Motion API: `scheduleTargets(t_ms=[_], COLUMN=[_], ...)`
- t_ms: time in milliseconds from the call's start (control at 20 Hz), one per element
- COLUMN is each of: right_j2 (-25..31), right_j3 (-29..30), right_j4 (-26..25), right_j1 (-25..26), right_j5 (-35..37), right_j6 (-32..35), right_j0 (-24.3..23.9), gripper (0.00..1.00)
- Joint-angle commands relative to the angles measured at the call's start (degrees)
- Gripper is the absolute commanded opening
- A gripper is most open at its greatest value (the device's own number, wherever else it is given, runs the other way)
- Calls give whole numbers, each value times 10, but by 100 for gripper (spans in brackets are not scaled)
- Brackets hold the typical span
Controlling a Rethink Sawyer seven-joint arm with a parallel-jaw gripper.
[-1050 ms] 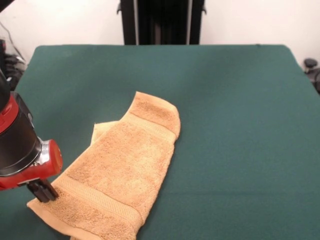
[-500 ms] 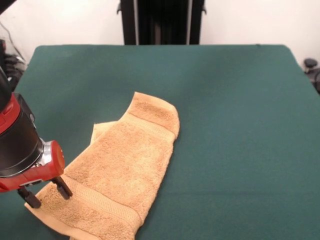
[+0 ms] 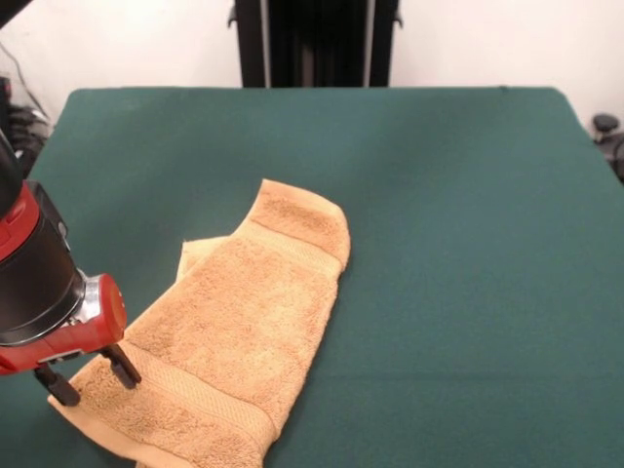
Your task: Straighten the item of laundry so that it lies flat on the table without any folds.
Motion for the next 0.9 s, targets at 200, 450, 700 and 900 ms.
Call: scheduleTargets(t_ms=[200, 450, 700, 900], right_j2=[20, 16, 12, -3], right_j3=[73, 65, 72, 89], right_j4=[-5, -19, -17, -6], right_j1=[-2, -27, -29, -46], right_j5=[-30, 7, 1, -10], right_j6=[28, 23, 17, 17], right_j0=[15, 25, 27, 27], gripper=[100, 100, 100, 100])
